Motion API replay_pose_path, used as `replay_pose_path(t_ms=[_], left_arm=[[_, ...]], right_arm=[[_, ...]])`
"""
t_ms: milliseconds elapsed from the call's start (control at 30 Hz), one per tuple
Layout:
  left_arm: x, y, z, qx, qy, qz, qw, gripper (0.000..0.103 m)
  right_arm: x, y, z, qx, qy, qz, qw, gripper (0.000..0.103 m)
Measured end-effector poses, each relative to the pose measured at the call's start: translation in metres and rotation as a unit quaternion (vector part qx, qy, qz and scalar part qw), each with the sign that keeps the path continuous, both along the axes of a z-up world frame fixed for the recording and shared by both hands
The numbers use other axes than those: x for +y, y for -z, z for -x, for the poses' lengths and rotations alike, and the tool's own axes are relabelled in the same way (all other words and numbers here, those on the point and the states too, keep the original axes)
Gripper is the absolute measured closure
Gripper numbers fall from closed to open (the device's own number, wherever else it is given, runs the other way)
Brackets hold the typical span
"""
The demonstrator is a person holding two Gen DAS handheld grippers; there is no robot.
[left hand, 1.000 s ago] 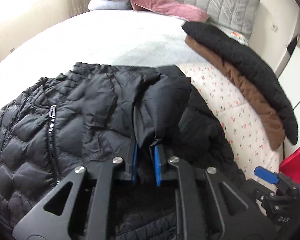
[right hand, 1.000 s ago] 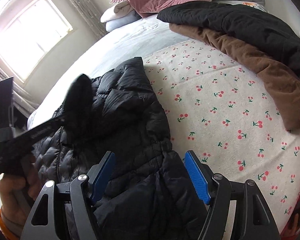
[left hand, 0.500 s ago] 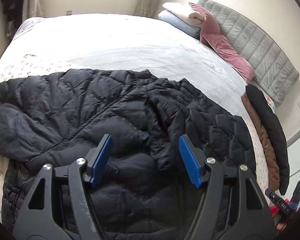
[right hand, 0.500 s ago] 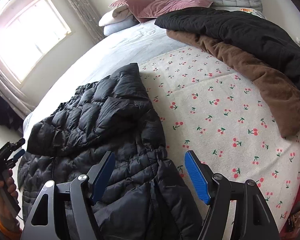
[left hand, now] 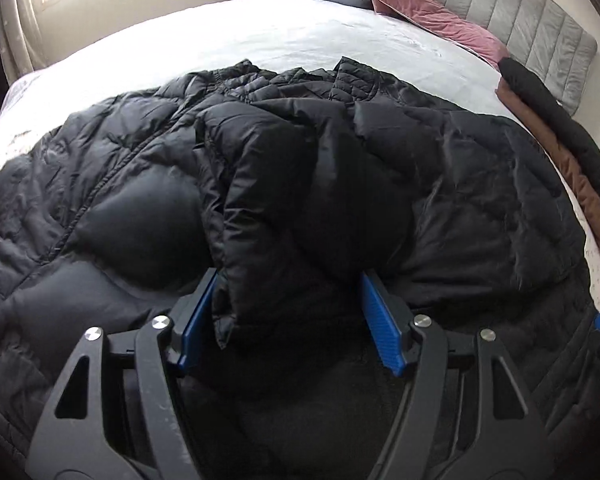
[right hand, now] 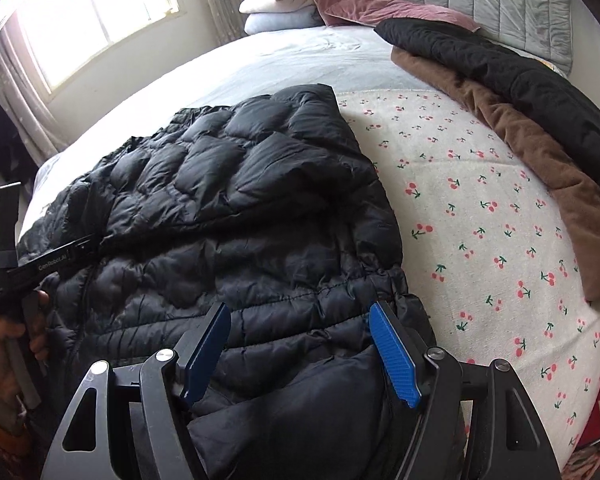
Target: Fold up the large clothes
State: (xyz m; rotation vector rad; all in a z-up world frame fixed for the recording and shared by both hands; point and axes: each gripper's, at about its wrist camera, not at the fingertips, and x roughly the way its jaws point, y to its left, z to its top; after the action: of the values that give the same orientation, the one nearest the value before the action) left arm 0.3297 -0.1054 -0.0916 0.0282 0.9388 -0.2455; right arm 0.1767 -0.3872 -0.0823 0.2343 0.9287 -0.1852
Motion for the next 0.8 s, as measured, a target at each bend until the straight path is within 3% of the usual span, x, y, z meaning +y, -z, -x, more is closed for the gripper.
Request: replay_pose_path(t_ms=[100,233,500,633,800], left_arm=[[0.003,-0.014,0.009,0.01,0.004,-0.001,0.9999,0.032],[0.03,-0.038,0.033,0.008,0.003,0.021,0.9997,0.018],[0.119,-0.073,0.081,-0.008,-0.04,0.032,0.9986,0.015],[0.168,-0.078,0.096,-0.006,-0.074,0.048,0.9961,0.008],[0.226,-0.071,0.112,0.005,-0.127,0.049,0.9907,0.007]], right_arm=[[-0.002,-0.004,0.003,-0.004,0.004,-0.009,1.0,0.03],[-0.001,-0.011,0.007,-0.007,0.008,-0.017,1.0,0.03],[0.023,-0.021,0.004,-0.009,-0.017,-0.014,1.0,0.026],[0.04,-0.023,0.002,-0.013,-0.033,0.0,0.999,0.023],[0.063,-0.019,-0.001,-0.01,-0.052,0.009,0.999,0.018]])
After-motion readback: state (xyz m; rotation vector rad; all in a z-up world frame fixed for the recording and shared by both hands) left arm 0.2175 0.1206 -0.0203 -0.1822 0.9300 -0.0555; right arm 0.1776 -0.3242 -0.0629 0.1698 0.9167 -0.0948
